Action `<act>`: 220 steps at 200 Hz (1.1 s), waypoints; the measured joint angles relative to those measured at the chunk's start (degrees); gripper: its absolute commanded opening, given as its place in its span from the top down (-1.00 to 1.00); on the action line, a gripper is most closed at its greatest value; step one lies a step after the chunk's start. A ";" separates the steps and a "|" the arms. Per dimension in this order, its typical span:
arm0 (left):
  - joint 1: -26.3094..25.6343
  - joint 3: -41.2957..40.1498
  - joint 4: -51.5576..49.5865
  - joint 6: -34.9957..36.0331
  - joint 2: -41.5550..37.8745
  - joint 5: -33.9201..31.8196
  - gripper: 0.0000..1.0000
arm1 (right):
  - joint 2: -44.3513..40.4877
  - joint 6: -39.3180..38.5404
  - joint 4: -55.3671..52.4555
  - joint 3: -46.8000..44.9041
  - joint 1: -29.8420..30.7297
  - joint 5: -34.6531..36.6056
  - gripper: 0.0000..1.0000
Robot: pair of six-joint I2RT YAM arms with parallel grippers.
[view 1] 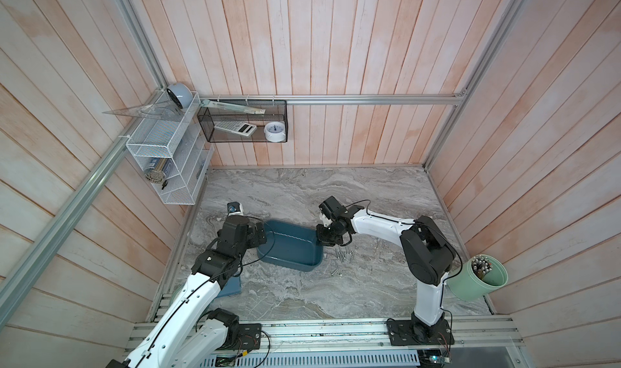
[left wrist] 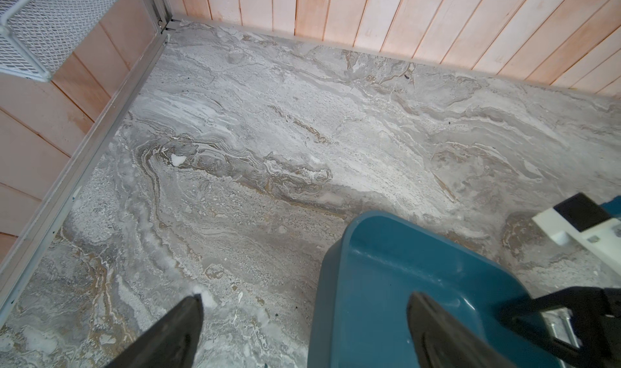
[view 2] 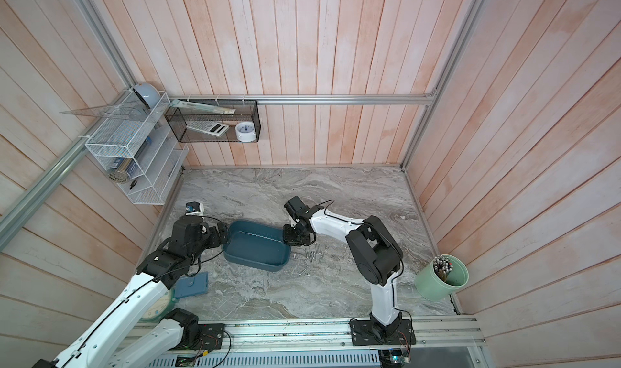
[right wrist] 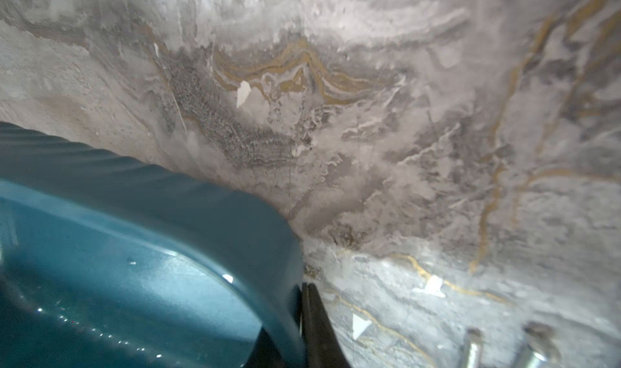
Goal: Take out the screws from the storage box
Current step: Adjust the storage box at the center of the board.
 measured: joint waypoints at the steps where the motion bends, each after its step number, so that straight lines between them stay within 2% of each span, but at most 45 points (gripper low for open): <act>1: 0.00 0.00 0.00 0.00 0.00 0.00 -1.00 | 0.00 -0.02 0.00 -0.02 0.00 0.00 0.78; 23: 0.00 0.00 0.11 0.00 -0.20 0.00 -1.00 | -0.09 -0.39 -0.28 0.00 0.24 1.40 0.70; 69: 0.00 0.00 0.09 0.02 0.15 0.00 -1.00 | -0.20 -5.11 -7.76 3.50 2.47 12.22 0.64; 93: 0.00 0.00 0.07 0.02 0.61 0.00 -1.00 | -0.20 -6.93 -10.21 4.28 3.43 16.04 0.43; 119: 0.00 0.00 0.09 0.02 0.61 0.00 -1.00 | -0.20 -7.91 -11.28 4.28 3.85 17.07 0.18; 151: 0.00 0.00 0.11 0.09 0.90 -0.63 -1.00 | -1.27 -8.61 -11.21 4.09 4.00 17.66 0.04; 184: 0.00 -0.50 0.98 0.70 0.72 -1.62 -1.00 | -9.01 -9.18 -10.21 2.62 4.04 19.58 0.03; 220: 0.00 -5.46 5.40 0.57 -2.80 -4.11 -1.00 | -27.10 -9.77 -3.34 -5.92 4.04 25.40 -0.09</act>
